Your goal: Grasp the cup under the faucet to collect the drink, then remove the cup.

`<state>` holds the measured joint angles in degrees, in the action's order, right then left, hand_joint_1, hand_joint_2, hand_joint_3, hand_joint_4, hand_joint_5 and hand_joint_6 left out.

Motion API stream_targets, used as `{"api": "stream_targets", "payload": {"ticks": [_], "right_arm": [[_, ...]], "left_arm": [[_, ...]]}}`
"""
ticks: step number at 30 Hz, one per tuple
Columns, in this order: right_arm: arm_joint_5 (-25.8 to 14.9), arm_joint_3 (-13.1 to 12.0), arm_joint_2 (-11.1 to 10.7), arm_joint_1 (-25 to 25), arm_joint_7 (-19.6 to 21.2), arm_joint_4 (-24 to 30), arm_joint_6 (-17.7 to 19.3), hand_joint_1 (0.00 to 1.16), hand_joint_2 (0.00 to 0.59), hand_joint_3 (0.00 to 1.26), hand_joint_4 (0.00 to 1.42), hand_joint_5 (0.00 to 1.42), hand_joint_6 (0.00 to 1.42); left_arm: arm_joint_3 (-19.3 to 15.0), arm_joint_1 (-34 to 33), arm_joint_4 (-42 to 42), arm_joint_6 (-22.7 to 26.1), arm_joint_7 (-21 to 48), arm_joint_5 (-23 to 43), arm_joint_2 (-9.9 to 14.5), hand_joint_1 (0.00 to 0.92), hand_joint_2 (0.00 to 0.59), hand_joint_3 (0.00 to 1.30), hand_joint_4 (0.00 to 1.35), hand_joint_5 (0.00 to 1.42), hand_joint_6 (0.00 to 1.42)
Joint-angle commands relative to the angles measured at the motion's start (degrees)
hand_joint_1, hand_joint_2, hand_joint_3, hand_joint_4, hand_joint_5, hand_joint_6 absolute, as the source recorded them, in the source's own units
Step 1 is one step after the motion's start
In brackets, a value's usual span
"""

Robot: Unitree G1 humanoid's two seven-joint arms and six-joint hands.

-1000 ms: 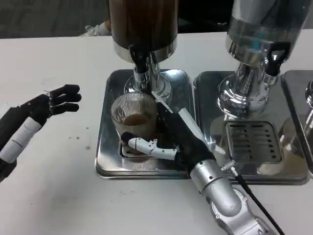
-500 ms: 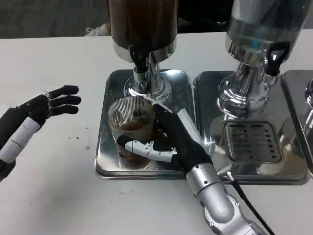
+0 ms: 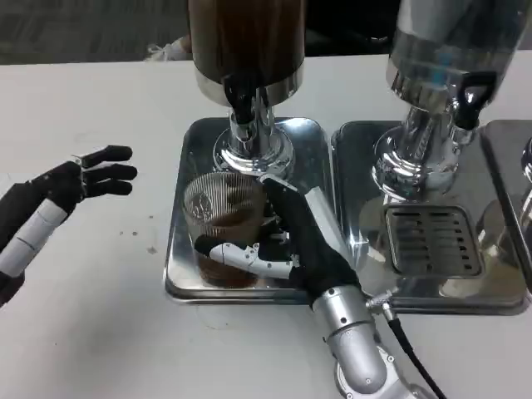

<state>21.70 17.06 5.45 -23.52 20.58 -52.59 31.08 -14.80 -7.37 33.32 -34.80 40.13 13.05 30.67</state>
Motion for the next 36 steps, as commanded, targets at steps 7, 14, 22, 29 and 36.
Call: {"api": "stream_targets", "payload": {"ticks": [7, 14, 22, 29, 36], "right_arm": [[2.2, -0.1, -0.1, 2.5, 5.8, -0.2, 1.0, 0.84, 0.195, 0.54, 0.64, 0.82, 1.03], [2.3, -0.6, -0.7, 3.8, 7.5, 1.6, 1.7, 0.84, 0.204, 0.61, 0.73, 0.90, 1.10], [2.9, -1.4, -2.5, 6.9, 7.9, 7.7, 1.4, 0.86, 0.211, 0.65, 0.76, 0.96, 1.16], [4.2, -1.9, -4.2, 10.9, 7.9, 16.1, 0.4, 0.87, 0.207, 0.68, 0.79, 0.99, 1.21], [4.2, -2.6, -5.2, 14.4, 6.6, 23.6, -1.8, 0.88, 0.196, 0.69, 0.79, 1.00, 1.22]], "left_arm": [[0.4, 0.0, 0.8, 0.5, -0.1, -0.4, 0.5, 0.000, 0.073, 0.25, 0.28, 0.28, 0.17], [0.6, -0.3, 0.9, 0.5, 0.1, -0.4, 0.5, 0.000, 0.073, 0.25, 0.28, 0.28, 0.17], [1.3, -1.3, 1.7, 0.4, 0.5, -0.5, 0.2, 0.000, 0.074, 0.25, 0.28, 0.28, 0.17], [2.5, -2.4, 2.6, 0.0, 1.0, -0.5, 0.0, 0.000, 0.077, 0.25, 0.28, 0.28, 0.17], [3.6, -3.6, 3.4, -0.5, 1.4, -0.7, -0.2, 0.000, 0.079, 0.25, 0.28, 0.28, 0.17]]}}
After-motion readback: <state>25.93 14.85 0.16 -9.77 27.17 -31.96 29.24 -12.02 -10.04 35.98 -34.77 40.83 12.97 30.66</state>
